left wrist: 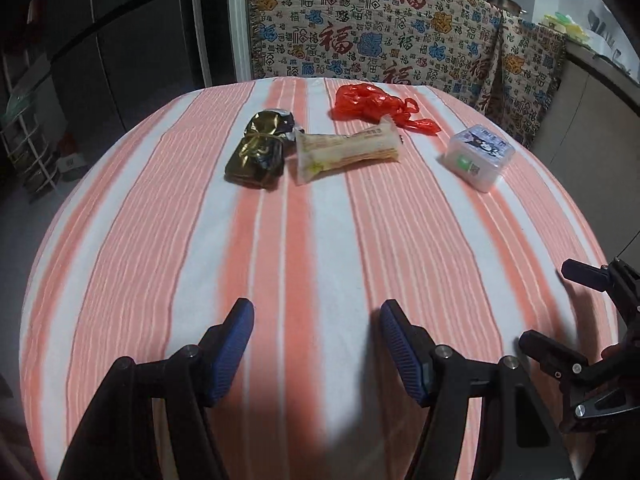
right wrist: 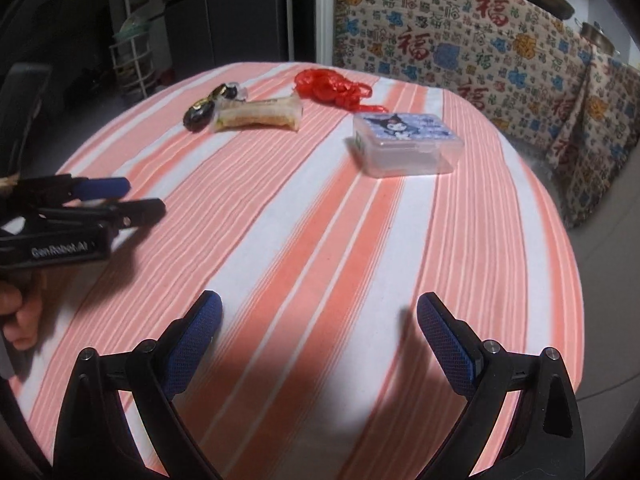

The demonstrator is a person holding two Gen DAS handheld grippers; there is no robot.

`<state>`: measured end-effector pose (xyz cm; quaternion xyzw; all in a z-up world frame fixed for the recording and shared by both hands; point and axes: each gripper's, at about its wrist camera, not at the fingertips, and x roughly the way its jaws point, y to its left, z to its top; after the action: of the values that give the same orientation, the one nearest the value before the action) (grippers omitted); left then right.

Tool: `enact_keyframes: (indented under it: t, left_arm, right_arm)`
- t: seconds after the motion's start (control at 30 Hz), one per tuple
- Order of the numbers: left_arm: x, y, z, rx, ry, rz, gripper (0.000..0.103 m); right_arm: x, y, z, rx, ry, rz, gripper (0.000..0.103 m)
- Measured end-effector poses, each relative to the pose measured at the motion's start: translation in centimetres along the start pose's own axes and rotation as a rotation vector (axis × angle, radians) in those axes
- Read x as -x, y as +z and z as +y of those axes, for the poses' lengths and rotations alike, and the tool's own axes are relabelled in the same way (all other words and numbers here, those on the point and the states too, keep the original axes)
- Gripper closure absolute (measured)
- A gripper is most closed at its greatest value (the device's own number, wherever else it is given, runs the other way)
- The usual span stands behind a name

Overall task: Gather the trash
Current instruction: 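Move both grippers back over the table toward the remaining trash, then grasp the gold wrapper with the left gripper while the right grasps the clear plastic box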

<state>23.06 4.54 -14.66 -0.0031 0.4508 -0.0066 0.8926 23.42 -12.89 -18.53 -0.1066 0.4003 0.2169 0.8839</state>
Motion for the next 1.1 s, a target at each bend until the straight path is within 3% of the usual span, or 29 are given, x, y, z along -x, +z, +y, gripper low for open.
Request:
enact_keyframes:
  t: [0.17, 0.3, 0.43, 0.53, 0.63, 0.73, 0.77, 0.8, 0.97, 1.1]
  left_arm:
    - [-0.9, 2.0, 1.6, -0.016, -0.059, 0.012, 0.034]
    - [-1.5, 5.7, 3.4, -0.032, -0.123, -0.035, 0.034]
    - [-4.2, 8.7, 4.7, -0.066, -0.158, 0.024, 0.034]
    - [-5.7, 9.6, 5.0, -0.109, -0.137, 0.038, 0.034]
    - [-6.3, 10.0, 5.5, -0.104, -0.171, 0.039, 0.035]
    - [-6.2, 10.1, 5.4, -0.131, -0.169, 0.015, 0.042]
    - [-6.3, 10.1, 5.3, -0.134, -0.165, 0.014, 0.052]
    - [-6.3, 10.0, 5.4, -0.133, -0.163, 0.013, 0.055]
    - [-4.9, 8.5, 5.6, -0.099, -0.176, -0.006, 0.061]
    - [-2.2, 5.1, 5.0, -0.107, -0.141, 0.015, 0.061]
  right_arm:
    - [-0.4, 0.1, 0.1, -0.013, 0.008, 0.02, 0.002]
    - [-0.4, 0.2, -0.2, -0.021, 0.015, 0.026, 0.0]
    - [-0.5, 0.2, -0.3, -0.02, 0.014, 0.026, 0.0]
    - [-0.4, 0.2, -0.3, -0.019, 0.015, 0.026, 0.0]
    - [-0.4, 0.2, -0.3, -0.019, 0.016, 0.026, 0.0]
    - [-0.4, 0.2, -0.3, -0.019, 0.016, 0.026, 0.0]
    - [-0.4, 0.2, -0.3, -0.019, 0.016, 0.025, 0.0]
    - [-0.4, 0.2, -0.3, -0.019, 0.016, 0.026, 0.0]
    - [-0.4, 0.2, -0.3, -0.019, 0.016, 0.026, 0.0]
    - [-0.4, 0.2, -0.3, -0.018, 0.016, 0.026, 0.0]
